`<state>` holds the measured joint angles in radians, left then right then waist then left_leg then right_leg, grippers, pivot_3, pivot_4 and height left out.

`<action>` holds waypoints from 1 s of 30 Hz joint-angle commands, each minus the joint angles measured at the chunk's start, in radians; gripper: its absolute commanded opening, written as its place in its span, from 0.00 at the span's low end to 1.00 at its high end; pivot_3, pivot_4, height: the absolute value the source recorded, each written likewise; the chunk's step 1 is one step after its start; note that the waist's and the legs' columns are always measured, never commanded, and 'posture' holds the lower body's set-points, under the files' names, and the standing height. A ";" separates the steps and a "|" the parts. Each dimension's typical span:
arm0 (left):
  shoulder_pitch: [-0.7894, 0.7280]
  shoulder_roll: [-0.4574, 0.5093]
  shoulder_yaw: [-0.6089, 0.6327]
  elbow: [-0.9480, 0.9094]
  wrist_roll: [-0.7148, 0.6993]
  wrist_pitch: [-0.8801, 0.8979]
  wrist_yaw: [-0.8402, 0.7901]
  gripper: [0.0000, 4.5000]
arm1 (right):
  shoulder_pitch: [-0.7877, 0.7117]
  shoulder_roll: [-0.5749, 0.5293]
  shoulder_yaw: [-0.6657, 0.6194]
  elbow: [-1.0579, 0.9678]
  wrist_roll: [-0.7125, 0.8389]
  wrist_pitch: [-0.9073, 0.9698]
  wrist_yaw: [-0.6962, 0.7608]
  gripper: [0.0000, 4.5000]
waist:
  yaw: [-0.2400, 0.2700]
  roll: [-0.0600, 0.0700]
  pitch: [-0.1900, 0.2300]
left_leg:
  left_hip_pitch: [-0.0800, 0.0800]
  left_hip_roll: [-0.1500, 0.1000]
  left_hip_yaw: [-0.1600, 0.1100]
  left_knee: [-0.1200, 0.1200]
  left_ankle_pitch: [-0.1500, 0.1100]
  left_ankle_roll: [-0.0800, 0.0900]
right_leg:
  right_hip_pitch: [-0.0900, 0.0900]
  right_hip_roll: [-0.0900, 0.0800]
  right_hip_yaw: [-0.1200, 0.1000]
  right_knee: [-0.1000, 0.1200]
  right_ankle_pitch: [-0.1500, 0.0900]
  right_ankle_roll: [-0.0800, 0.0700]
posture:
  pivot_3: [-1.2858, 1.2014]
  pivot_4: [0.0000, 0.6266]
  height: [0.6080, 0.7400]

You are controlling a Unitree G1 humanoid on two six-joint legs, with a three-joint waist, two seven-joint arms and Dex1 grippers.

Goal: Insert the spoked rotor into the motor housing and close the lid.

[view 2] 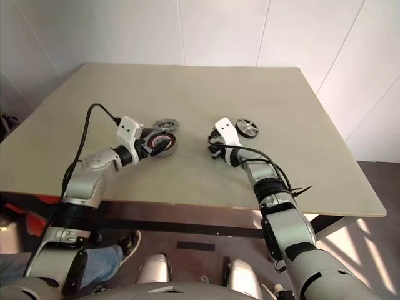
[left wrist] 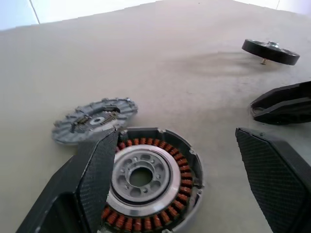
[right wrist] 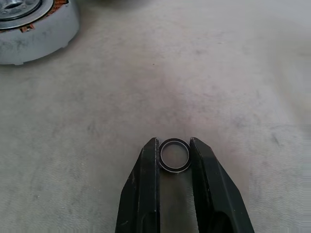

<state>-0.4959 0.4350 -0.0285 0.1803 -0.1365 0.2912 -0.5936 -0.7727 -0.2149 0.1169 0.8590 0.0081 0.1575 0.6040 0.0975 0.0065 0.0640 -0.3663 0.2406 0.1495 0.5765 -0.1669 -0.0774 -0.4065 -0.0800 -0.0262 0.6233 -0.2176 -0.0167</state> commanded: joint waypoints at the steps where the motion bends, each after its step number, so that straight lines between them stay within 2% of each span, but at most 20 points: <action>1: -0.099 0.150 -0.099 0.062 0.207 -0.182 -0.027 0.90 | -0.022 -0.028 -0.036 -0.045 0.011 0.016 -0.011 0.13 | -0.001 0.000 0.000 | 0.000 0.000 0.000 0.000 0.000 0.000 | 0.000 0.000 0.000 0.000 0.000 0.000 | 0.52 0.00 1.00; 3: -0.144 0.206 -0.154 0.130 0.278 -0.267 -0.054 0.90 | -0.023 -0.032 -0.039 -0.058 0.011 0.023 -0.010 0.13 | -0.002 0.000 0.000 | 0.000 0.000 0.000 -0.001 0.000 0.000 | 0.000 0.001 0.000 -0.001 0.000 0.000 | 0.52 0.00 1.00; 7: -0.261 0.253 -0.232 0.265 0.360 -0.421 -0.135 0.90 | -0.018 -0.046 -0.040 -0.117 0.011 0.051 0.003 0.13 | 0.001 0.000 0.000 | -0.001 0.000 0.000 0.000 0.001 -0.002 | -0.001 0.001 0.000 -0.002 0.000 0.000 | 0.52 0.00 1.00; 11: -0.362 0.261 -0.293 0.395 0.429 -0.563 -0.189 0.90 | 0.032 -0.128 -0.044 -0.346 0.011 0.131 0.047 0.13 | 0.009 0.000 0.001 | -0.004 0.000 0.000 0.000 0.001 -0.002 | -0.003 0.001 0.000 -0.002 0.000 0.000 | 0.52 0.00 1.00; 16: -0.420 0.234 -0.351 0.513 0.490 -0.683 -0.218 0.90 | 0.072 -0.214 -0.089 -0.622 0.061 0.281 0.074 0.13 | 0.008 0.000 0.001 | -0.002 0.000 0.000 -0.001 0.001 -0.002 | -0.002 0.001 0.001 -0.003 0.000 0.000 | 0.52 0.00 1.00; 21: -0.432 0.225 -0.394 0.538 0.521 -0.754 -0.285 0.90 | 0.040 -0.256 -0.128 -0.703 0.068 0.346 0.049 0.13 | 0.005 0.000 0.001 | -0.001 0.000 0.000 -0.001 0.002 -0.004 | -0.002 0.001 0.001 -0.001 0.000 0.001 | 0.52 0.00 1.00; 30: -0.471 0.234 -0.431 0.574 0.587 -0.823 -0.341 0.90 | 0.024 -0.254 -0.135 -0.723 0.083 0.384 0.020 0.13 | 0.007 0.000 0.001 | -0.001 0.000 0.000 -0.001 0.003 -0.005 | -0.002 0.001 0.002 0.000 0.000 0.000 | 0.52 0.00 1.00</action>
<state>-0.9327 0.6514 -0.4568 0.7442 0.4329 -0.5112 -0.9325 -0.7157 -0.4634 0.0018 0.1720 0.0791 0.5416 0.6402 0.1050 0.0063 0.0647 -0.3668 0.2404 0.1493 0.5757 -0.1639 -0.0828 -0.4087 -0.0791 -0.0247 0.6236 -0.2175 -0.0164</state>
